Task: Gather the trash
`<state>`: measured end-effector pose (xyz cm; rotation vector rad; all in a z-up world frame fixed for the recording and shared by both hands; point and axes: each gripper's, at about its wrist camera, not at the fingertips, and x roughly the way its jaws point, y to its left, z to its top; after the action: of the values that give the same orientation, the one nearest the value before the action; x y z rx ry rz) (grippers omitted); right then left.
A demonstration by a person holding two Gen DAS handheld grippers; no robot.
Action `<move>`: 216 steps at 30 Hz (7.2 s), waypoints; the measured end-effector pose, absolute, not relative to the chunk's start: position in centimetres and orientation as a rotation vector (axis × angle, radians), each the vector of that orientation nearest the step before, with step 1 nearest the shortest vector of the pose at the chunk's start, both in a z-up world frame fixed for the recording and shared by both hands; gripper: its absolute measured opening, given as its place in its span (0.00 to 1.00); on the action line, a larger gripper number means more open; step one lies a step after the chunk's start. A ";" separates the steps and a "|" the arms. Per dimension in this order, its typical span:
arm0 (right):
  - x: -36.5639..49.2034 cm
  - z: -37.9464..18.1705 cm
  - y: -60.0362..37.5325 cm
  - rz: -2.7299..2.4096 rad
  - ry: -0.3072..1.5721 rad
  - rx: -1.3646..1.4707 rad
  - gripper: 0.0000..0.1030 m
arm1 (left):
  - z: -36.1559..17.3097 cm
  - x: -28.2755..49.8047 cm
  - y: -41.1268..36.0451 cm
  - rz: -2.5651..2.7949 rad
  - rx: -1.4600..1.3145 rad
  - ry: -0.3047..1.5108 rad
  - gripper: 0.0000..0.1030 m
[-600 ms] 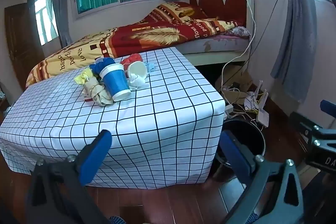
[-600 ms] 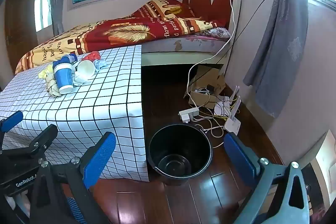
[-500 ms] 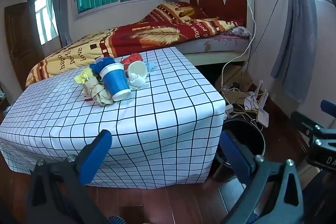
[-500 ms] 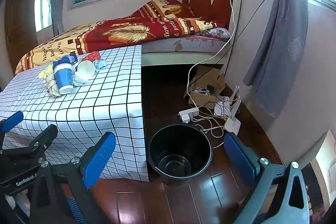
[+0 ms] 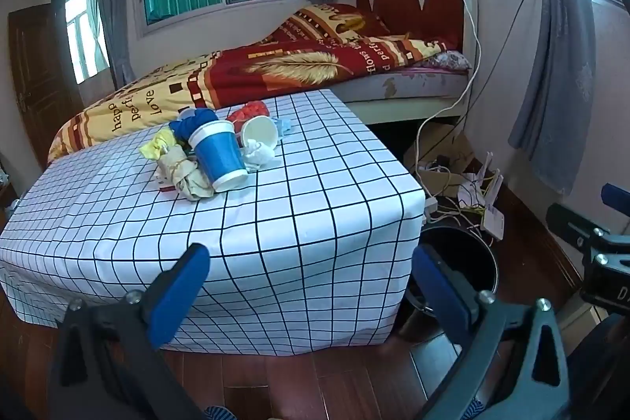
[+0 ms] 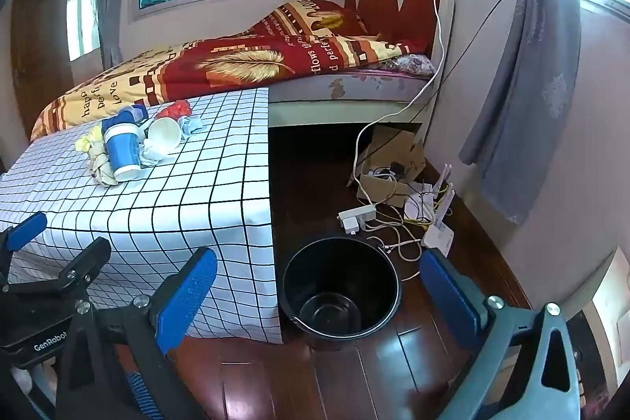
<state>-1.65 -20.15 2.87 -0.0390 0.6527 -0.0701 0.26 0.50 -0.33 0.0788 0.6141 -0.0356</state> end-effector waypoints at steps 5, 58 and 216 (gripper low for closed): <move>-1.6 2.9 -20.1 -0.069 0.652 -0.039 1.00 | -0.1 0.3 0.7 -0.036 0.076 0.613 1.00; -1.7 3.1 -19.7 -0.063 0.649 -0.031 1.00 | 0.1 0.3 0.1 -0.044 0.068 0.620 1.00; 10.0 0.4 -23.1 0.159 0.653 0.075 0.06 | -1.2 11.2 0.4 -0.307 -0.049 0.652 0.22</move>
<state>10.05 -23.07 0.38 0.0748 0.6530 0.1591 11.16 0.44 -1.19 -0.0494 0.6516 -0.3069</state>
